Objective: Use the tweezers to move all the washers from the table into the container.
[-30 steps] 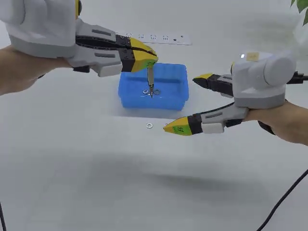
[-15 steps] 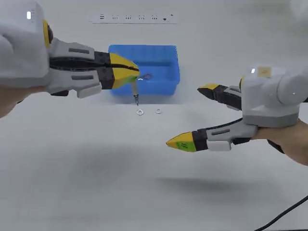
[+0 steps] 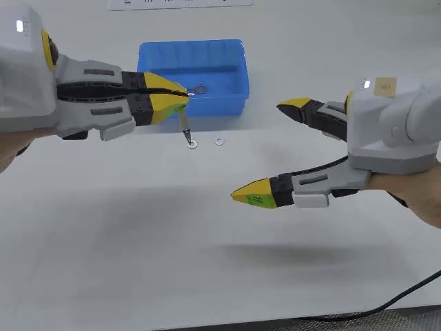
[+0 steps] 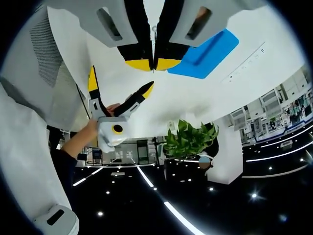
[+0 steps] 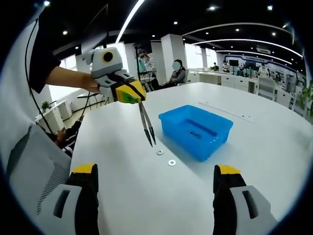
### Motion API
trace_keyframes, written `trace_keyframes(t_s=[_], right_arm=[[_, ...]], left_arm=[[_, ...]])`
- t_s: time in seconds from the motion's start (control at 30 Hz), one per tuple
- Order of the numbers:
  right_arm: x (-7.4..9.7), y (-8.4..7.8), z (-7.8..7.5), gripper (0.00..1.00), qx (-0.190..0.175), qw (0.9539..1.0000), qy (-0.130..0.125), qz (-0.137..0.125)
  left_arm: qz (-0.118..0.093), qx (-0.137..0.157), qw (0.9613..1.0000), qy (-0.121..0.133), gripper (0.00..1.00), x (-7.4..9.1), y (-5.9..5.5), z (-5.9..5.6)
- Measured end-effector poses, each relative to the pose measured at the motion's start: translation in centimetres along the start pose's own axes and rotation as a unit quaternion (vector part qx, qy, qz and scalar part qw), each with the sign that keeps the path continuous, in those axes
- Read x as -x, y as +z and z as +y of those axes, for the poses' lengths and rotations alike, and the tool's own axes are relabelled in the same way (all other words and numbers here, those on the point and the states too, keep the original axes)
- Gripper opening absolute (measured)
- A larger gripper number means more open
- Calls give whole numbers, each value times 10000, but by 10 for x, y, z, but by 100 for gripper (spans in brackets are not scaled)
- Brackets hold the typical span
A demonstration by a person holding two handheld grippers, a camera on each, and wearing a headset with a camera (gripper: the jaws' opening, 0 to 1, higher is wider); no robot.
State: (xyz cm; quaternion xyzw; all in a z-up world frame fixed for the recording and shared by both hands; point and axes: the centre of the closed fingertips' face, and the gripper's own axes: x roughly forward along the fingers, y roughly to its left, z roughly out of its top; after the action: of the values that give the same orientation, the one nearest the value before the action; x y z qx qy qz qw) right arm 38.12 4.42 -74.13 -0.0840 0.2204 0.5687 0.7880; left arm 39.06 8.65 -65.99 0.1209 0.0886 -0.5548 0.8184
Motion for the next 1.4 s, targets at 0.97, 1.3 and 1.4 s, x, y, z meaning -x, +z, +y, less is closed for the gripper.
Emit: trace_keyframes(t_s=[0.97, 1.3, 1.4], right_arm=[[8, 0, 0, 91, -416, 9987, -82, -293], [7, -4, 1, 90, -488, 9984, -74, -279], [6, -5, 2, 90, -516, 9983, -55, -280]], left_arm=[[75, 159, 9998, -97, 4, -1, -16, 9], [151, 157, 9997, -130, 4, -1, -18, 6], [189, 154, 9996, -153, 4, 0, -19, 6]])
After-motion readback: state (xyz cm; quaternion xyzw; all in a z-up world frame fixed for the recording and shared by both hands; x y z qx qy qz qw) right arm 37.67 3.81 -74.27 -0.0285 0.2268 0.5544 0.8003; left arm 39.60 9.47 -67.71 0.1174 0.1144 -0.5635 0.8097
